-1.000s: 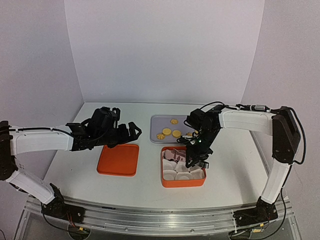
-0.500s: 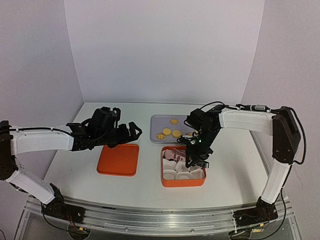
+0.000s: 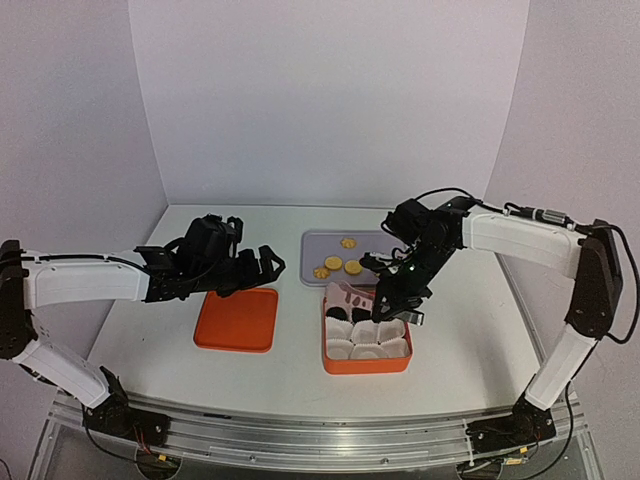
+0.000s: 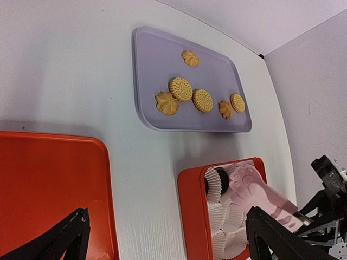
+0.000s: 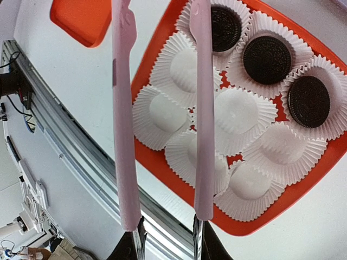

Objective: Pack the cookies

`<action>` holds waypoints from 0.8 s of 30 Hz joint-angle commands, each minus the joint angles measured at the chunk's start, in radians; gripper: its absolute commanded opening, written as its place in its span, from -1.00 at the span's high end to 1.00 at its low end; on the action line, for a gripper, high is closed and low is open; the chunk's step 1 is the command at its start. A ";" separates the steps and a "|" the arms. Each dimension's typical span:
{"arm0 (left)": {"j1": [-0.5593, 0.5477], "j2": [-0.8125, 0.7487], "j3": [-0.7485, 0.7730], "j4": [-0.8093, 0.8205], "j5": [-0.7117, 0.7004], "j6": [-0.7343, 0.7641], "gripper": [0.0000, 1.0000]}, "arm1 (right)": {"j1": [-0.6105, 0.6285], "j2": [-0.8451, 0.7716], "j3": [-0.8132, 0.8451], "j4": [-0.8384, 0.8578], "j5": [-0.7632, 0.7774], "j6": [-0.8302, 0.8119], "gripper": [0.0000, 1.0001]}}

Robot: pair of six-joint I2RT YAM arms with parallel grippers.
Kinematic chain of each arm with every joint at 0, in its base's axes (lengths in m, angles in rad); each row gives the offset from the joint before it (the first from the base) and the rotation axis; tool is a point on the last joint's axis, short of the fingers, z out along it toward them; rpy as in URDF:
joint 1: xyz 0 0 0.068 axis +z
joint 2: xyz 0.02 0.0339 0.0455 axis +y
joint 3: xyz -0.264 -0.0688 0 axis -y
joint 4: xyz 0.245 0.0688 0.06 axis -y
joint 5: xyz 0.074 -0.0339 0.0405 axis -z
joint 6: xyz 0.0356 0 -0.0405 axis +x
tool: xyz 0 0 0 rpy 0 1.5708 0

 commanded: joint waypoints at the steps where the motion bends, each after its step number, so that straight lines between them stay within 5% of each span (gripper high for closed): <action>1: -0.002 -0.005 0.026 0.038 0.005 0.002 -0.99 | 0.005 -0.113 0.005 -0.005 -0.066 -0.017 0.47; 9: -0.002 -0.003 0.036 0.036 -0.003 0.013 -0.99 | -0.002 -0.134 0.127 -0.040 0.193 -0.030 0.47; 24: -0.002 -0.010 0.056 -0.023 -0.044 0.012 -0.99 | -0.114 0.372 0.567 -0.231 0.402 -0.079 0.45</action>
